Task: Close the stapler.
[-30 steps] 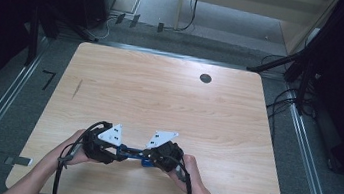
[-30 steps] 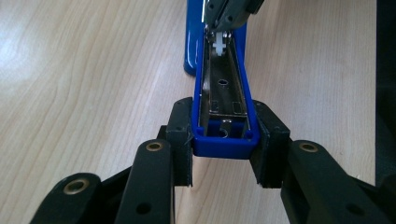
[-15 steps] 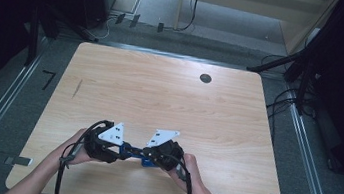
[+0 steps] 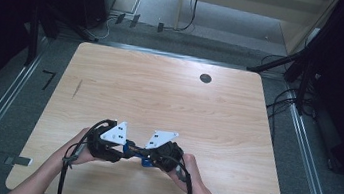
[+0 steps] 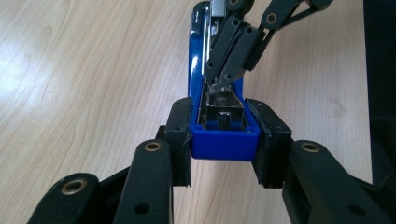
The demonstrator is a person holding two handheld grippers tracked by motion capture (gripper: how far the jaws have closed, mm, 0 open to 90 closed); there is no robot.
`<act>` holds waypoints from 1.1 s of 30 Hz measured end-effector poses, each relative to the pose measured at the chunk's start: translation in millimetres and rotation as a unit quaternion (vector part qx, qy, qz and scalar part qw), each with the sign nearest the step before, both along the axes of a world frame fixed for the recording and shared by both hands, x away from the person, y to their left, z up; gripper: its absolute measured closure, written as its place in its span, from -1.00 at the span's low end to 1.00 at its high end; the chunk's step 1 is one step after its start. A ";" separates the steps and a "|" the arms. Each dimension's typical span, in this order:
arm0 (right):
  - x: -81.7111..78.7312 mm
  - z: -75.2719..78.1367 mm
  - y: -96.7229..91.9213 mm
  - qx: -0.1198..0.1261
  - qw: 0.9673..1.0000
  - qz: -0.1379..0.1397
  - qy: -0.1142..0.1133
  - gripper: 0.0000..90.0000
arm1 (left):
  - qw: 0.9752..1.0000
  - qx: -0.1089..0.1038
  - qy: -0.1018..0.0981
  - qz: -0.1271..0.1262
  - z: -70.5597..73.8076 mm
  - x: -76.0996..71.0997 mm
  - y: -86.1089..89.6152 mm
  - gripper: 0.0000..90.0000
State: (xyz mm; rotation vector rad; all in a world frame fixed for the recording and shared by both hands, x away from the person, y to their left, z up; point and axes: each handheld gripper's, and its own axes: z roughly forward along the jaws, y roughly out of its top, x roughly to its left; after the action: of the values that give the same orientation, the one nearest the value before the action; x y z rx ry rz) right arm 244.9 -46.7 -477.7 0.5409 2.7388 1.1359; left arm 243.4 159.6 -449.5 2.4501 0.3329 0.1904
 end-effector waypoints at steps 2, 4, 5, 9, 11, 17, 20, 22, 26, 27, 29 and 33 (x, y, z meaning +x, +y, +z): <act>0.2 0.4 -0.7 0.000 1.000 -0.001 -0.001 0.99 | 1.000 0.000 -0.001 -0.001 0.6 0.3 -0.9 0.43; 1.1 0.7 -2.8 0.002 1.000 0.001 0.001 0.99 | 1.000 -0.005 -0.005 0.001 1.9 0.2 -3.3 0.43; 1.1 0.7 -2.8 0.002 1.000 0.001 0.001 0.99 | 1.000 -0.005 -0.005 0.001 1.9 0.2 -3.3 0.43; 1.4 0.7 -4.0 0.004 1.000 0.000 0.001 0.99 | 1.000 0.000 0.004 0.005 0.9 0.7 -4.2 0.27; 1.2 1.4 -5.2 0.003 1.000 0.001 0.002 0.99 | 1.000 0.002 0.010 0.008 -1.2 0.9 -3.1 0.22; 2.7 3.0 -10.9 0.008 1.000 -0.004 0.005 0.99 | 1.000 -0.016 0.002 0.021 -8.5 1.8 -9.5 0.36; 2.7 3.8 -13.0 0.008 1.000 -0.008 0.005 0.99 | 1.000 -0.019 -0.008 0.019 -11.2 0.4 -17.4 0.42; 3.9 4.6 -16.9 0.010 1.000 -0.011 0.006 0.99 | 0.999 -0.029 -0.007 0.019 -11.6 1.8 -18.8 0.44; 5.0 5.4 -20.4 0.011 1.000 -0.020 0.007 0.99 | 0.999 -0.043 -0.009 0.015 -12.3 3.2 -24.8 0.45; 5.0 5.4 -20.4 0.011 1.000 -0.020 0.007 0.99 | 0.999 -0.043 -0.009 0.015 -12.3 3.2 -24.8 0.45; 5.2 5.4 -22.6 0.012 1.000 -0.021 0.008 0.99 | 0.999 -0.048 -0.011 0.013 -12.5 4.1 -27.0 0.45; 5.3 6.0 -25.7 0.010 1.000 -0.025 0.009 0.99 | 0.999 -0.052 -0.011 0.011 -13.0 5.2 -30.1 0.46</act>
State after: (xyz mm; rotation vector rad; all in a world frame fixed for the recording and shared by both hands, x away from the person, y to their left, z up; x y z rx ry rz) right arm 250.1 -72.4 -471.7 0.6211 2.7152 1.1548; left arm 248.6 129.4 -462.5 2.3404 0.3515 0.2040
